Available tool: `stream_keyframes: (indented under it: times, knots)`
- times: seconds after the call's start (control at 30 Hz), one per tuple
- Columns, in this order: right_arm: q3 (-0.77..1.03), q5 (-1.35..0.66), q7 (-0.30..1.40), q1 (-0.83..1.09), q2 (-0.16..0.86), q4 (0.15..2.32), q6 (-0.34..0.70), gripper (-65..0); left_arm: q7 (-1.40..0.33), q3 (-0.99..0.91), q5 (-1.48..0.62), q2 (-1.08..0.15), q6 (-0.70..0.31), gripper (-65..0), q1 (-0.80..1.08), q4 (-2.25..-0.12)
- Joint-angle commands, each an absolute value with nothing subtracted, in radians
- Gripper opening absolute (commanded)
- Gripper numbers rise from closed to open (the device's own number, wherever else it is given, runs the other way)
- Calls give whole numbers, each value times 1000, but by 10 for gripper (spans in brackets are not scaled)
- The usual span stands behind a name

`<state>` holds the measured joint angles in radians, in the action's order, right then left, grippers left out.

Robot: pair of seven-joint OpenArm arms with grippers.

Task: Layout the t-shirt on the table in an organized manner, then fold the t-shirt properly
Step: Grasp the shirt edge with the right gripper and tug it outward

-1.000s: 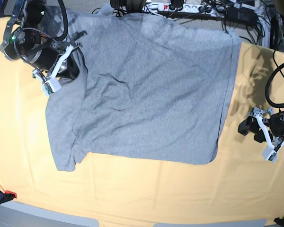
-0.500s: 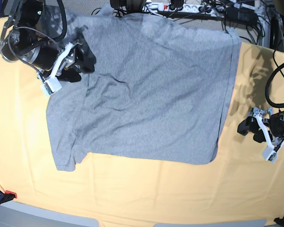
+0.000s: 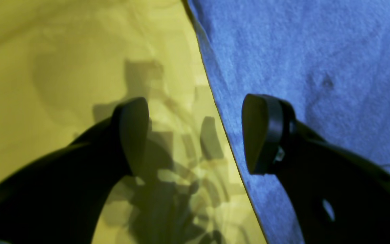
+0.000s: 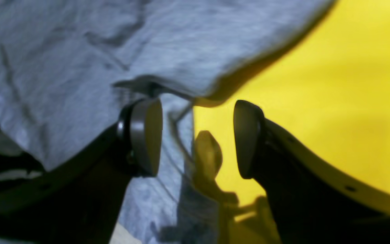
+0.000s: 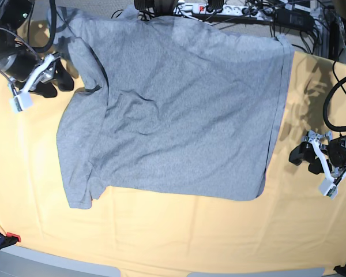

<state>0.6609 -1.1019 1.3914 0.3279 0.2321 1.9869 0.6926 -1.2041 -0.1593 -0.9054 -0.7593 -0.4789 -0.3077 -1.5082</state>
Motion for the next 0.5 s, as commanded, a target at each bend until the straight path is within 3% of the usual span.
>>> stream_keyframes:
  times: [0.0,0.27,0.47]
  knots:
    - [666,-1126,1372,324,240,1975,698,-294,-1188,-173,-918,-781,-478,-217,-330,-1520]
    - [633,-1309,1349,323,228,1695,698,-294,-1193,-173,-918,-781,-478,-217,-329,-1520]
    - [560,-1425,1396,321,228,1639,698,-294,-1191,-173,-918,-781,-478,-217,-330,-1520]
